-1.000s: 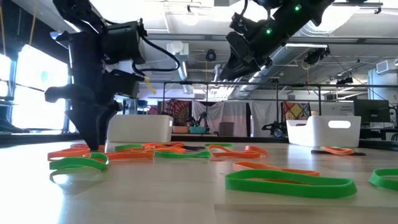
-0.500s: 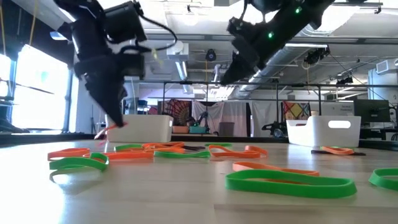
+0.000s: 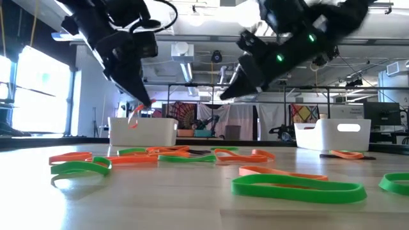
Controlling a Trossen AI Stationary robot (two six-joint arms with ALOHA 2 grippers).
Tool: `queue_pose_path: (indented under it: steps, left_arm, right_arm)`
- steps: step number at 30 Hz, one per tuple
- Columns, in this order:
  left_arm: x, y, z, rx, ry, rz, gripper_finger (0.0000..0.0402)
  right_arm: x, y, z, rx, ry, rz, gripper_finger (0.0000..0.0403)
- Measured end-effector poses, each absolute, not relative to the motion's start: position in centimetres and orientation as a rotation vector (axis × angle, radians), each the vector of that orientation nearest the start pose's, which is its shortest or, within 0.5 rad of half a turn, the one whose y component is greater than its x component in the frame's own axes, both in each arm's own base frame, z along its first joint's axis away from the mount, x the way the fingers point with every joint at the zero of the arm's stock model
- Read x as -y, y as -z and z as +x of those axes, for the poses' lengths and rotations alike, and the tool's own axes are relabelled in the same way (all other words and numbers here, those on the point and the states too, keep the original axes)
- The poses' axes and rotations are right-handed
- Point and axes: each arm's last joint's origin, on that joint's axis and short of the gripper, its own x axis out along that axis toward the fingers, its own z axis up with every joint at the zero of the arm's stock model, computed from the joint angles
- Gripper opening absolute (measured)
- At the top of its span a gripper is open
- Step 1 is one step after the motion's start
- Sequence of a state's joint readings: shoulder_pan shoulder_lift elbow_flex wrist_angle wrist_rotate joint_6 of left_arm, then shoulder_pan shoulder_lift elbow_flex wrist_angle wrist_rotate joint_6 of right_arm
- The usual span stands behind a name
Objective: Sort rubber bands into baskets
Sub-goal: Put the orange rubber band into the top right white bin
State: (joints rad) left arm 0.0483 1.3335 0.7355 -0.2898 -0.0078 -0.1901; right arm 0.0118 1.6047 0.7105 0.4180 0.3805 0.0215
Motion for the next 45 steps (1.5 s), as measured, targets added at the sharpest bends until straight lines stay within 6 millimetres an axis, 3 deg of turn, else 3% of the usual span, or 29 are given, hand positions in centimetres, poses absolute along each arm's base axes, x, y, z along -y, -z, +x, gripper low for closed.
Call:
queue_pose_path:
  steps: [4,9,20,27,33,40,45]
  left_arm:
    - [-1.4,-20.1,26.1,-0.797,-0.129,-0.190,0.0000]
    - [-1.8,-20.9,26.8,-0.690,-0.133,-0.194,0.0000]
    - [-1.9,-22.4,28.1,-0.455,-0.135,-0.182,0.0000]
    - [-2.0,-20.6,27.6,-0.327,-0.089,-0.167,0.0000]
    - [-2.3,-20.6,27.3,-0.240,-0.092,-0.146,0.0000]
    - [-3.1,-20.7,27.1,-0.191,-0.196,-0.100,0.0000]
    - [-3.2,-21.1,27.2,-0.154,-0.171,-0.108,0.0000]
  right_arm:
    - [0.7,-15.2,29.2,-0.350,0.372,-0.041,0.0002]
    - [1.0,-13.9,27.8,-0.337,0.395,0.037,0.0002]
    - [1.4,-15.0,28.9,-0.310,0.389,0.046,0.0003]
    - [1.6,-15.4,29.0,-0.285,0.480,0.051,0.0042]
    - [1.7,-15.6,29.0,-0.243,0.502,0.115,0.0081]
    - [1.9,-15.8,28.9,-0.204,0.583,0.145,0.0085]
    - [1.8,-15.8,29.0,-0.210,0.549,0.152,0.0085]
